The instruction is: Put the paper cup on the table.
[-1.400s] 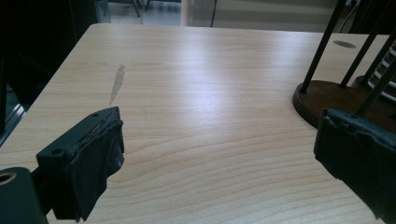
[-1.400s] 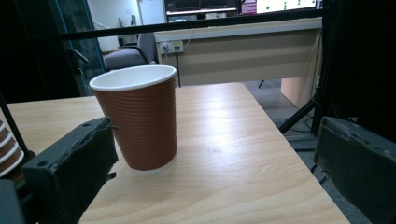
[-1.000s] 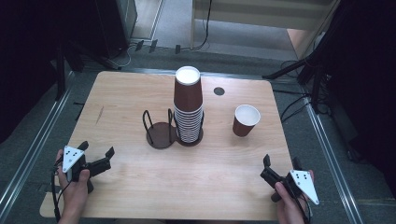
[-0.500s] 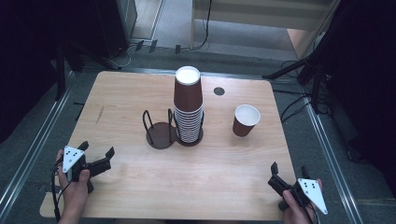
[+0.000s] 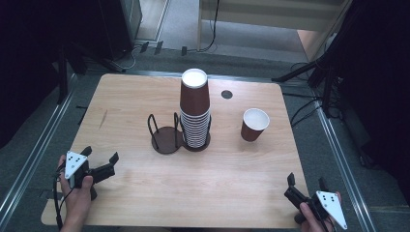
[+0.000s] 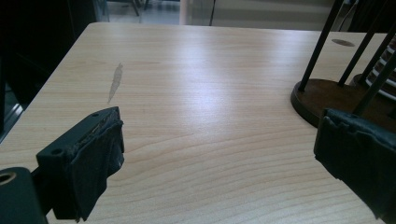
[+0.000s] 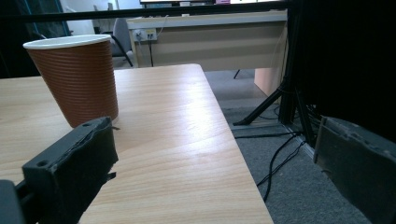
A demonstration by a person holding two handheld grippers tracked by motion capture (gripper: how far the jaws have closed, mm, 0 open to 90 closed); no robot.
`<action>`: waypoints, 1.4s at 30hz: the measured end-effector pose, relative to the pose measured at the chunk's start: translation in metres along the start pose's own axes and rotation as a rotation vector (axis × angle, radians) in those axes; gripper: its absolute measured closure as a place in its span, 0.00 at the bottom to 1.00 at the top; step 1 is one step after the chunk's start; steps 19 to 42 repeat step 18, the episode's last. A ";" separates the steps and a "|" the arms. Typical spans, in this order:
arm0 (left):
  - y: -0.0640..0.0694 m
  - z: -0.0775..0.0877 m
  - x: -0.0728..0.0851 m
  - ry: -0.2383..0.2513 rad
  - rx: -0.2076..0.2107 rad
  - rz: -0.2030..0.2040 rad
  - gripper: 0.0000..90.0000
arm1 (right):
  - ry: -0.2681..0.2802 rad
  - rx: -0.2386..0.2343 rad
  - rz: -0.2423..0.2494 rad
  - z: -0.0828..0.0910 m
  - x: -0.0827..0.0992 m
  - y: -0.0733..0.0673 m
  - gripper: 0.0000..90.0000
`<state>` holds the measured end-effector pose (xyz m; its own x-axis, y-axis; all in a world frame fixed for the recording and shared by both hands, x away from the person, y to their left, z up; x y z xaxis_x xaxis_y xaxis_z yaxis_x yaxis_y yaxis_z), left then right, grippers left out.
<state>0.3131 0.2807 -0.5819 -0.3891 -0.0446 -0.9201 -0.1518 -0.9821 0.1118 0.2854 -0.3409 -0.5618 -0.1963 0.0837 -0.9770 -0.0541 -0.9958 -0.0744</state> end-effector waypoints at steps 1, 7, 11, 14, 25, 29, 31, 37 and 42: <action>0.000 0.000 0.000 0.000 0.000 0.000 0.02 | 0.005 0.005 -0.002 0.001 0.000 0.002 0.00; 0.001 -0.001 -0.001 0.001 0.006 -0.002 0.02 | 0.013 0.003 0.033 0.005 0.000 -0.002 0.00; 0.001 -0.001 0.000 0.000 0.008 -0.002 0.02 | 0.034 0.032 0.129 0.007 0.000 -0.008 0.00; 0.001 -0.001 0.000 0.000 0.010 0.005 0.02 | 0.042 0.044 0.137 0.008 0.000 -0.009 0.00; 0.002 -0.002 -0.001 -0.001 0.011 -0.001 0.02 | 0.029 0.041 0.131 0.006 0.000 -0.008 0.00; 0.002 -0.002 -0.001 -0.001 0.011 -0.001 0.02 | 0.029 0.041 0.131 0.006 0.000 -0.008 0.00; 0.002 -0.002 -0.001 -0.001 0.011 -0.001 0.02 | 0.029 0.041 0.131 0.006 0.000 -0.008 0.00; 0.002 -0.002 -0.001 -0.001 0.011 -0.001 0.02 | 0.029 0.041 0.131 0.006 0.000 -0.008 0.00; 0.002 -0.002 -0.001 -0.001 0.011 -0.001 0.02 | 0.029 0.041 0.131 0.006 0.000 -0.008 0.00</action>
Point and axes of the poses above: each handheld gripper's, and its own axes: z roughly backward along the jaws, x roughly out of its underside, y roughly to its right, the point moved 10 cm from there along -z, roughly forward along the jaws, and after that the axes turned 4 degrees about -y, right-handed, at the moved point
